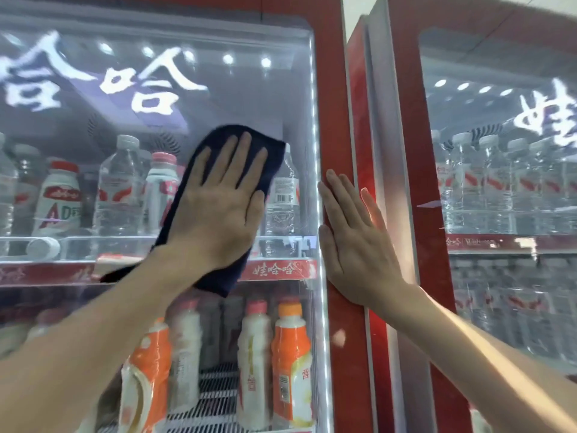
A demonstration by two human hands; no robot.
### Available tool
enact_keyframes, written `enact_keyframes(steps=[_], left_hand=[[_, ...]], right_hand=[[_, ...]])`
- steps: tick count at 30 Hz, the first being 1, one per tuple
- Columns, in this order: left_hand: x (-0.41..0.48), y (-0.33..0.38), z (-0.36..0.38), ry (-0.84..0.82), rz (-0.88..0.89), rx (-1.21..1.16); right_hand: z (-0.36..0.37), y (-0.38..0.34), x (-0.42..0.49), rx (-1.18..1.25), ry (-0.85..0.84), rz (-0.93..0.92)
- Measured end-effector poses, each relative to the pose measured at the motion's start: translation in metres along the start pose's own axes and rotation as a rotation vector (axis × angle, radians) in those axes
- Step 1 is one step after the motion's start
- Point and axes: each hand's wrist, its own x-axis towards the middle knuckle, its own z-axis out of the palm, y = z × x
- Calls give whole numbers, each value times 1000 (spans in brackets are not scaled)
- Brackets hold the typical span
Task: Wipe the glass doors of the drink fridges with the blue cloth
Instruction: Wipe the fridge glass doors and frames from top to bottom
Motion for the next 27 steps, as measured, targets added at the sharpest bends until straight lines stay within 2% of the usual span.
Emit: enact_keyframes(steps=[3, 6, 10, 12, 14, 16, 18, 21, 27], left_hand=[[-51, 43, 10, 22, 74, 1], [-103, 68, 13, -52, 194, -2], [-76, 39, 5, -119, 412, 39], [-26, 27, 2, -66, 308, 39], [21, 30, 0, -28, 81, 10], [46, 44, 4, -4, -108, -8], [53, 58, 9, 19, -207, -37], [40, 77, 12, 44, -218, -74], [-45, 155, 25, 70, -86, -59]], right_hand=[[-4, -4, 0, 22, -58, 0], [-24, 10, 3, 72, -111, 0], [-49, 53, -8, -130, -156, -10], [-47, 59, -16, -155, -166, -35], [-40, 60, -19, -126, -131, -29], [-38, 61, -19, -114, -101, -44], [-36, 63, -19, -110, -85, -55], [-35, 62, -20, -93, -75, -42], [-36, 61, -21, -18, -27, -11]])
